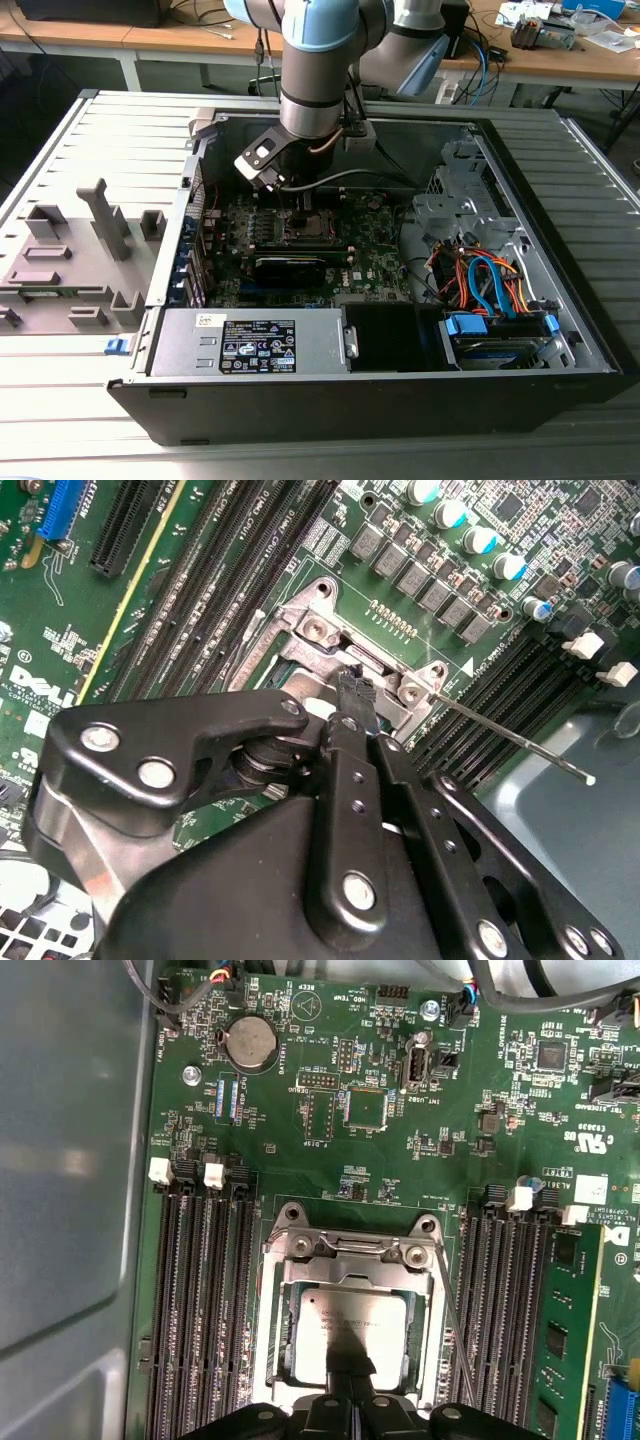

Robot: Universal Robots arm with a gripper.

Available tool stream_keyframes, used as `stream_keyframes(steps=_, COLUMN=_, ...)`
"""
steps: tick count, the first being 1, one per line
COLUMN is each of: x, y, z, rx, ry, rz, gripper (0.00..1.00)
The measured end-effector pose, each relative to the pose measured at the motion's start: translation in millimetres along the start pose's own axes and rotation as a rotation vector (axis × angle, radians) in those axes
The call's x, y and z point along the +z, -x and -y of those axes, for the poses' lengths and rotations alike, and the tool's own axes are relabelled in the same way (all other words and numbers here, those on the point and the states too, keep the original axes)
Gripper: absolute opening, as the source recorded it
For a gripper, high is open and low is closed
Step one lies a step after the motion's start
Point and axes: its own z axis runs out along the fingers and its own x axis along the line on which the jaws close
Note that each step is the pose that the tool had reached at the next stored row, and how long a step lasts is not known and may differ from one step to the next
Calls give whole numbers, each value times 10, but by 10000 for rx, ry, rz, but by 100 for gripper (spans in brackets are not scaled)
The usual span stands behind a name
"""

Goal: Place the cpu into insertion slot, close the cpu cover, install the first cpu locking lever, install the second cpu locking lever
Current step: 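Close the cpu cover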

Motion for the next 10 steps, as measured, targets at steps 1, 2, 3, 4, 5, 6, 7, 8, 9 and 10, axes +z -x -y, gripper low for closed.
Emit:
stream_keyframes(steps=1, x=-11, y=0, z=-4, rx=-1, ry=3, rz=-1, gripper=11)
stream_keyframes(steps=2, x=-34, y=3, z=-12, rx=-1, ry=-6, rz=10, gripper=11)
stream_keyframes(steps=3, x=-47, y=5, z=-26, rx=0, ry=-7, rz=10, gripper=11)
stream_keyframes(steps=4, x=-58, y=7, z=-48, rx=-1, ry=-7, rz=7, gripper=11)
stream_keyframes(steps=5, x=-69, y=10, z=-72, rx=-2, ry=-14, rz=8, gripper=11)
stream_keyframes(steps=6, x=-87, y=13, z=-104, rx=-2, ry=-22, rz=9, gripper=11)
stream_keyframes(steps=7, x=-112, y=19, z=-147, rx=-1, ry=-36, rz=9, gripper=11)
stream_keyframes(steps=8, x=-124, y=20, z=-160, rx=-3, ry=-39, rz=8, gripper=11)
stream_keyframes(steps=9, x=-143, y=21, z=-172, rx=-3, ry=-44, rz=8, gripper=11)
stream_keyframes(steps=10, x=-182, y=24, z=-185, rx=-2, ry=-49, rz=7, gripper=11)
